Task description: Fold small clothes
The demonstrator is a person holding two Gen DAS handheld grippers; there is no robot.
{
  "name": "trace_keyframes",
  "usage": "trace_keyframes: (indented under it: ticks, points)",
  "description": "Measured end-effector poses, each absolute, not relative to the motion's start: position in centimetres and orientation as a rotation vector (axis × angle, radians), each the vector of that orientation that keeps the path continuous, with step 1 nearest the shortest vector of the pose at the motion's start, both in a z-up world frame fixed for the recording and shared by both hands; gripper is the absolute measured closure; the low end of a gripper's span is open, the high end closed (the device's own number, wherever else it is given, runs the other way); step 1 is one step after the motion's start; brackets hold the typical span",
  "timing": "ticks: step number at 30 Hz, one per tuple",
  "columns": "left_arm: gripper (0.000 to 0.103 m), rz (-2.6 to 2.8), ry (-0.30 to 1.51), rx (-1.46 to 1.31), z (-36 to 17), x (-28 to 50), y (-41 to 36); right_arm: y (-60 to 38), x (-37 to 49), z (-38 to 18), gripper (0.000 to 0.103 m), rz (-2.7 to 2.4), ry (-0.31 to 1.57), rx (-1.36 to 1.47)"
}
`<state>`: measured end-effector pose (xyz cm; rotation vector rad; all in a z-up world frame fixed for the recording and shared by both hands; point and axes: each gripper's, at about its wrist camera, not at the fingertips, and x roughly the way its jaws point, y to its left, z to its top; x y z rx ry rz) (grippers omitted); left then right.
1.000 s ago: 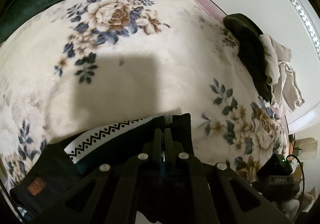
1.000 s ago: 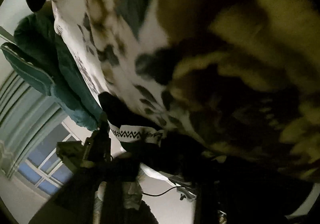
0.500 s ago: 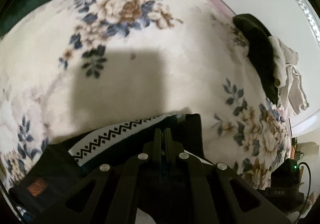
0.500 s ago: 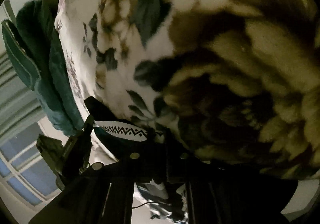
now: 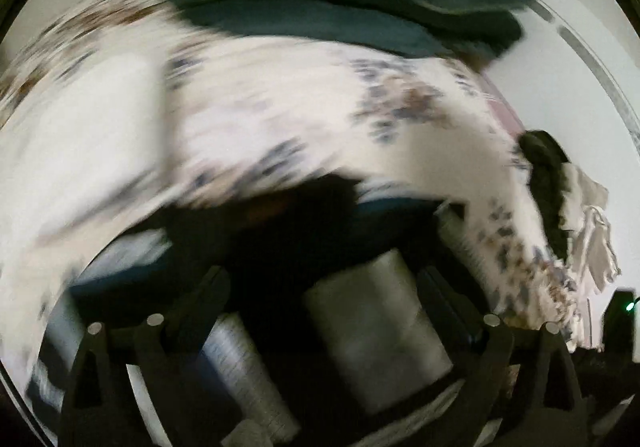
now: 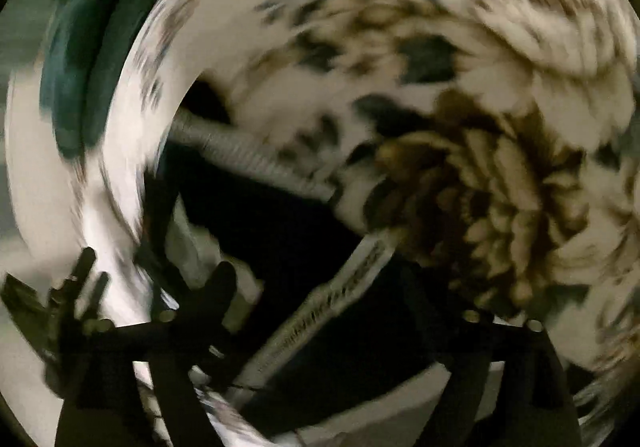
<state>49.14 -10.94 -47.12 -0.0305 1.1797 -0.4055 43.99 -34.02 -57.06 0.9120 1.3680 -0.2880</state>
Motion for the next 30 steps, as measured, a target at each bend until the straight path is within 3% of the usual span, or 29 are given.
trace_keyframes:
  ticks: [12, 15, 19, 23, 25, 26, 27, 30]
  points:
    - [0.007, 0.284, 1.285, -0.565, -50.8, 29.0, 23.1, -13.0, 46.4, -56.7, 0.014, -0.043, 1.554, 0.644]
    - [0.007, 0.462, 1.216, -0.750, -52.3, 24.6, 31.4, -8.8, 47.1, -57.1, 0.014, -0.011, 1.560, 0.611]
    - [0.007, 0.675, 0.984, -1.171, -55.6, 18.8, 41.9, -4.8, 48.4, -57.5, 0.014, -0.075, 1.514, 0.477]
    - [0.009, 0.721, 0.880, -1.318, -58.8, 18.2, 46.2, -3.7, 48.8, -57.9, 0.014, -0.140, 1.458, 0.475]
    - [0.030, 0.747, 0.873, -1.241, -58.6, 19.2, 47.1, -4.0, 48.5, -58.0, 0.014, -0.177, 1.456, 0.476]
    - [0.072, 0.763, 0.887, -1.165, -58.0, 20.1, 46.9, -4.6, 48.2, -58.0, 0.014, -0.192, 1.456, 0.474]
    - [0.093, 0.751, 0.900, -1.101, -57.4, 21.0, 46.8, -5.1, 47.9, -57.9, 0.014, -0.210, 1.455, 0.464]
    - [0.094, 0.712, 0.884, -0.988, -55.3, 22.3, 46.4, -6.7, 47.0, -57.5, 0.014, -0.272, 1.450, 0.384]
